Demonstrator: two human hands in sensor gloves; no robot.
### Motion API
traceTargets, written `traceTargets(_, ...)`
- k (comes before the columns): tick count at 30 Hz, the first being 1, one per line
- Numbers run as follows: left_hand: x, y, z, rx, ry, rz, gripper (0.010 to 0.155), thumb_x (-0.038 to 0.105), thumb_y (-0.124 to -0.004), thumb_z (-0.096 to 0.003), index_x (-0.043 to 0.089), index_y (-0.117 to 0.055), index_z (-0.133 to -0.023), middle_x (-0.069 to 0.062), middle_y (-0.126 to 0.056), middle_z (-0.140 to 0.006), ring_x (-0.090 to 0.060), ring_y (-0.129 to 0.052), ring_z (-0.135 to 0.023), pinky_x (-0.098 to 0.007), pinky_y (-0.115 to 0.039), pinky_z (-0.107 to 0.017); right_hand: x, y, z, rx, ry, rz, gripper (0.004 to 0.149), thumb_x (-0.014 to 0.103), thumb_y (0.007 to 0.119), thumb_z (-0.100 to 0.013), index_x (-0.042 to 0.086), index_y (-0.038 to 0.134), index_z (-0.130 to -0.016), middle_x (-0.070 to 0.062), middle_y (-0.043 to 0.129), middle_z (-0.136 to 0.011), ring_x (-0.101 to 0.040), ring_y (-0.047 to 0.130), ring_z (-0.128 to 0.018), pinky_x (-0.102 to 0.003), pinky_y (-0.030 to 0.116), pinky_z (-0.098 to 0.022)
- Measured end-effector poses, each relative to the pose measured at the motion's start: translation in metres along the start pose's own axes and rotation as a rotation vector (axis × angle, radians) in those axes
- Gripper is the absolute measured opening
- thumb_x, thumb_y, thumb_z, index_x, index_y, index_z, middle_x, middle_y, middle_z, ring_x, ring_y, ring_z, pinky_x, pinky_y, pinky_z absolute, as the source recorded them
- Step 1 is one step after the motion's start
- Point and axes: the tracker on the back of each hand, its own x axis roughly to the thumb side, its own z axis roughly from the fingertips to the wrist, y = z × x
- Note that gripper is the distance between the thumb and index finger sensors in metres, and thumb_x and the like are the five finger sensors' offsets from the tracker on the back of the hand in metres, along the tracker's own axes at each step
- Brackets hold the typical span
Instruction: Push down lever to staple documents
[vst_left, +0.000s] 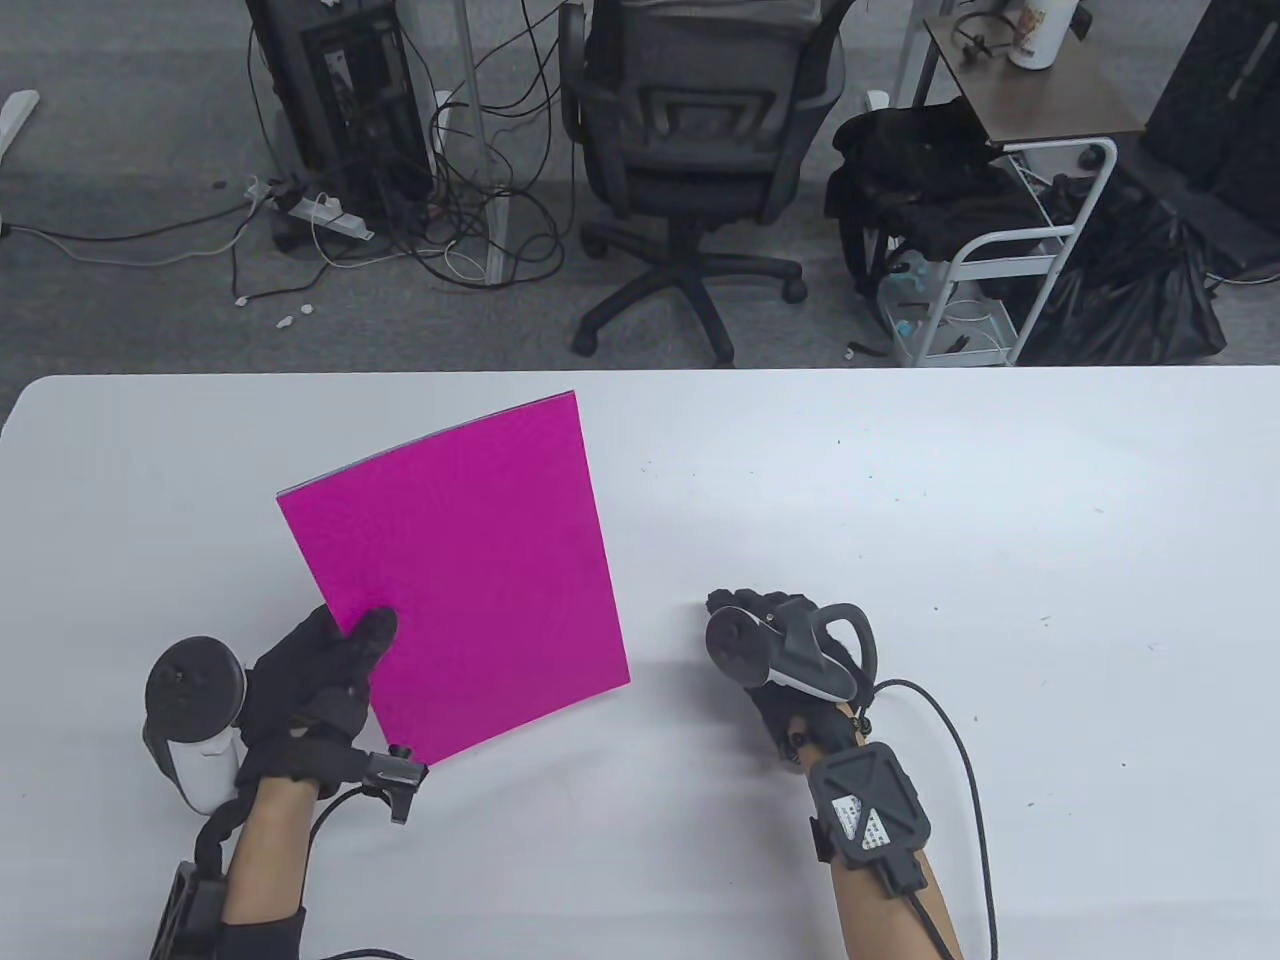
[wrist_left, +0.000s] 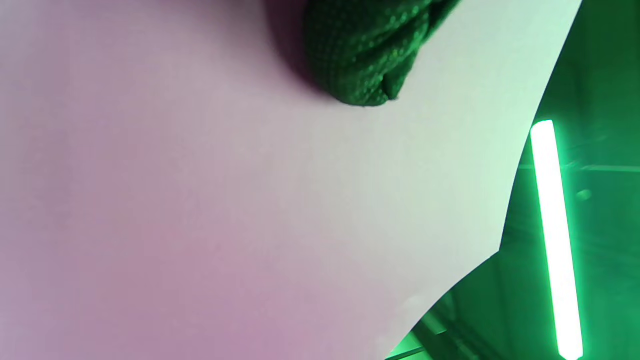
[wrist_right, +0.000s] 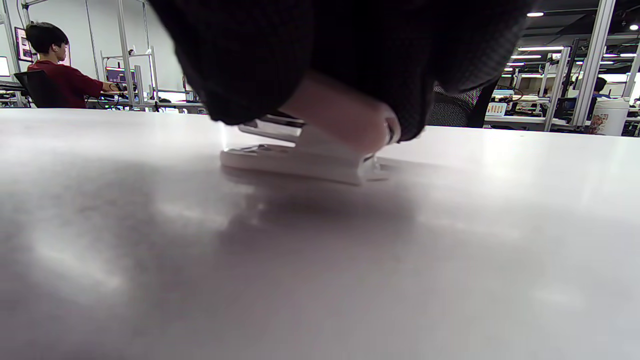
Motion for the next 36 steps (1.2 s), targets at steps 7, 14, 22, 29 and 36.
traceTargets(7, 0.011, 0.011, -0.024, -0.126, 0.147, -0.133, 0.04, 0.023, -0.082, -0.0543, 0.01, -0.088, -0.091, -0.014, -0.105, -0.08, -0.035, -0.109, -0.065, -0.058, -0.094, -0.045, -0.002, 0.0, 0.0, 0.001, 0.002, -0.012, 0.057, 0.028, 0.085, -0.042, 0.015, 0.072, -0.096, -0.012, 0.085, -0.093, -0.037, 0.093, -0.08, -0.055, 0.077, -0.063)
traceTargets(14, 0.015, 0.018, -0.042, -0.232, 0.291, -0.214, 0.04, 0.022, -0.082, -0.0544, 0.008, -0.089, -0.091, -0.016, -0.106, -0.077, -0.035, -0.111, -0.061, -0.056, -0.096, -0.041, -0.002, 0.0, 0.0, 0.002, 0.001, -0.011, 0.057, 0.028, 0.085, -0.042, 0.015, 0.072, -0.096, -0.012, 0.085, -0.093, -0.037, 0.094, -0.08, -0.055, 0.077, -0.063)
traceTargets(22, 0.004, 0.005, -0.053, -0.398, 0.46, -0.248, 0.04, 0.021, -0.082, -0.0547, 0.006, -0.089, -0.091, -0.017, -0.107, -0.077, -0.036, -0.111, -0.06, -0.057, -0.096, -0.04, -0.002, 0.0, -0.001, 0.014, 0.002, -0.019, 0.057, 0.027, 0.085, -0.043, 0.015, 0.071, -0.097, -0.012, 0.084, -0.093, -0.038, 0.093, -0.08, -0.055, 0.077, -0.063)
traceTargets(29, -0.002, -0.021, -0.06, -0.485, 0.514, -0.329, 0.04, 0.021, -0.082, -0.0548, 0.006, -0.089, -0.091, -0.017, -0.106, -0.077, -0.036, -0.111, -0.06, -0.057, -0.095, -0.04, -0.003, 0.0, -0.001, 0.023, 0.002, -0.029, 0.057, 0.026, 0.085, -0.043, 0.014, 0.071, -0.097, -0.013, 0.084, -0.094, -0.038, 0.093, -0.081, -0.055, 0.077, -0.064)
traceTargets(36, -0.01, -0.052, -0.066, -0.591, 0.561, -0.395, 0.04, 0.021, -0.082, -0.0549, 0.006, -0.089, -0.091, -0.017, -0.106, -0.077, -0.036, -0.111, -0.059, -0.056, -0.095, -0.04, -0.003, 0.0, -0.001, 0.031, 0.003, -0.032, 0.057, 0.025, 0.084, -0.043, 0.013, 0.07, -0.097, -0.013, 0.083, -0.094, -0.038, 0.093, -0.081, -0.055, 0.077, -0.064)
